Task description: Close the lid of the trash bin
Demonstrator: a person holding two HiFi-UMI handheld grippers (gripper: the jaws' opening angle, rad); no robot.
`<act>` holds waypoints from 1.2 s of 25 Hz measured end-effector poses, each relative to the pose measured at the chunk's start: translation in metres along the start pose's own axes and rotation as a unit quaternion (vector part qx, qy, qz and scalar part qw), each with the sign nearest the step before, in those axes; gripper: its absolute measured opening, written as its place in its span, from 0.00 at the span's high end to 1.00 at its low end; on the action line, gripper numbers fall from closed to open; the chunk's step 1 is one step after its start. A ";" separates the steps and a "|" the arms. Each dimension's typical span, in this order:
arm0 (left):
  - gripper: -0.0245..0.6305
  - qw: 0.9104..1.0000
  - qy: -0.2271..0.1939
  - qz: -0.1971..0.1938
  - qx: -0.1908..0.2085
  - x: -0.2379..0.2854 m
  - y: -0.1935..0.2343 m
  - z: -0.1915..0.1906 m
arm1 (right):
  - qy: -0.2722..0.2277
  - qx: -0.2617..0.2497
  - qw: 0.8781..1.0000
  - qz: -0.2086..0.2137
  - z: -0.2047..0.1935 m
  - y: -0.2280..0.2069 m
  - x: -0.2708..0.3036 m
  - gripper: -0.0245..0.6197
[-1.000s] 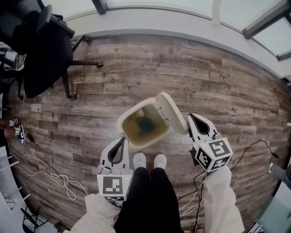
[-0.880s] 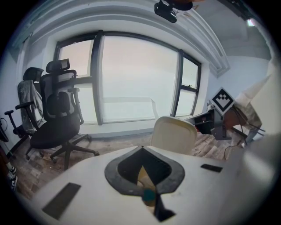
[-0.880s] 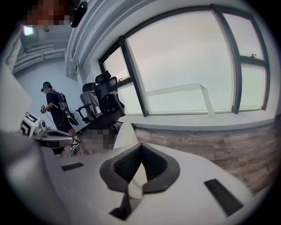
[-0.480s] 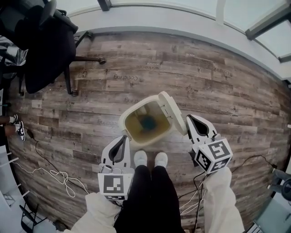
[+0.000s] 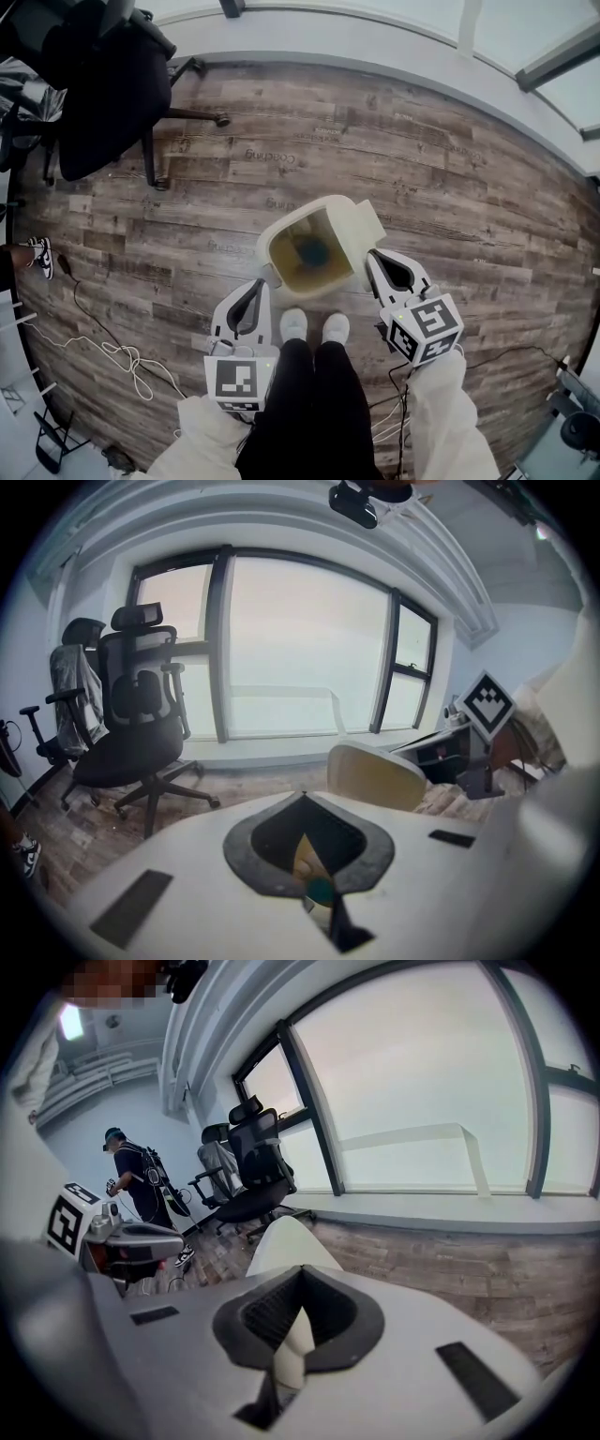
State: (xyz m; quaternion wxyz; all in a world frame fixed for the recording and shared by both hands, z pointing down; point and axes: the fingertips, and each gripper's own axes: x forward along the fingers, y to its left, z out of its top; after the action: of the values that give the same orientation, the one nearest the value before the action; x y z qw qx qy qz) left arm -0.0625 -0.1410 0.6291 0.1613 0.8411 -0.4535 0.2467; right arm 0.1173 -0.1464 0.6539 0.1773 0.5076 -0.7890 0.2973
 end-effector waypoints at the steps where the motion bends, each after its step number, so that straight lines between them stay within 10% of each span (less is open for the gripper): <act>1: 0.96 1.000 0.002 0.001 -0.002 -0.001 0.003 0.000 | 0.002 0.000 1.000 0.002 0.000 0.004 0.003 0.93; 30: 0.96 0.998 0.043 0.007 -0.047 0.010 0.038 -0.031 | 0.124 -0.006 0.990 0.060 -0.078 0.061 0.086 0.93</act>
State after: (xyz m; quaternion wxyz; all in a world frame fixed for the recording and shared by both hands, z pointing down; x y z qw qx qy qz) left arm -0.0984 -0.1524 0.6622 0.2182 0.8182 -0.4630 0.2618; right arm 0.0236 -0.1369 0.7454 0.2584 0.4173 -0.7919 0.3632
